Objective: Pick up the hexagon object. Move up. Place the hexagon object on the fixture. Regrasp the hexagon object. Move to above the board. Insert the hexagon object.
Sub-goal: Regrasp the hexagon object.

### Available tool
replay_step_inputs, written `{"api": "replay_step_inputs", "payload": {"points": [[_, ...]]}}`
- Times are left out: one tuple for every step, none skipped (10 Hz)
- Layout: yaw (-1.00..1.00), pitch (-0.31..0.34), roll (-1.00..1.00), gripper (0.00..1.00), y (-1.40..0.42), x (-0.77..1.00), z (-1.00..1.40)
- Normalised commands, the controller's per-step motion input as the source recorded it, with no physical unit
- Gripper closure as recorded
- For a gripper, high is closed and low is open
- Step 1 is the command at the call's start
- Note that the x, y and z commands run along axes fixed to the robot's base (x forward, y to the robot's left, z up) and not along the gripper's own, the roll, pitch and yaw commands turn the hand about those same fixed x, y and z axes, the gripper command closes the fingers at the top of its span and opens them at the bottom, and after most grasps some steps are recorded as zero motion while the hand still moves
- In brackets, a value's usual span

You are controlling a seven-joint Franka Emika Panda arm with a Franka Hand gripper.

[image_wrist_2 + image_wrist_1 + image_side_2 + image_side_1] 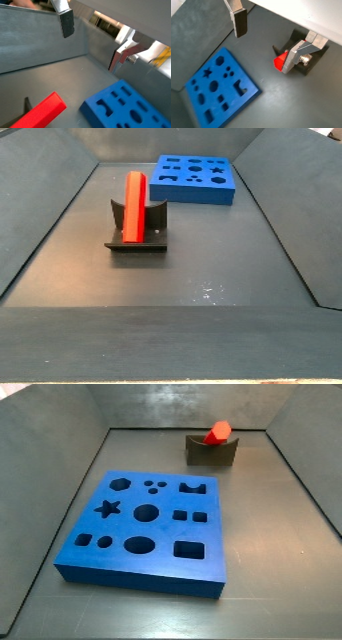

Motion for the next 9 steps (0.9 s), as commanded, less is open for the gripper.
{"api": "replay_step_inputs", "payload": {"points": [[0.01, 0.050, 1.00, 0.00, -0.03, 0.00, 0.02], [0.01, 0.048, 1.00, 0.00, -0.02, 0.00, 0.01], [0.01, 0.046, 1.00, 0.00, -0.02, 0.01, 0.00], [0.01, 0.045, 1.00, 0.00, -0.02, 0.02, 0.00], [0.01, 0.045, 1.00, 0.00, -0.02, 0.03, 0.00], [0.01, 0.048, 1.00, 0.00, -0.02, 0.03, 0.00], [0.02, 0.055, 1.00, 0.00, -0.02, 0.02, 0.00], [0.02, 0.065, 1.00, 0.00, -0.02, 0.03, 0.00], [0.02, 0.071, 1.00, 0.00, -0.02, 0.05, -0.01]]}}
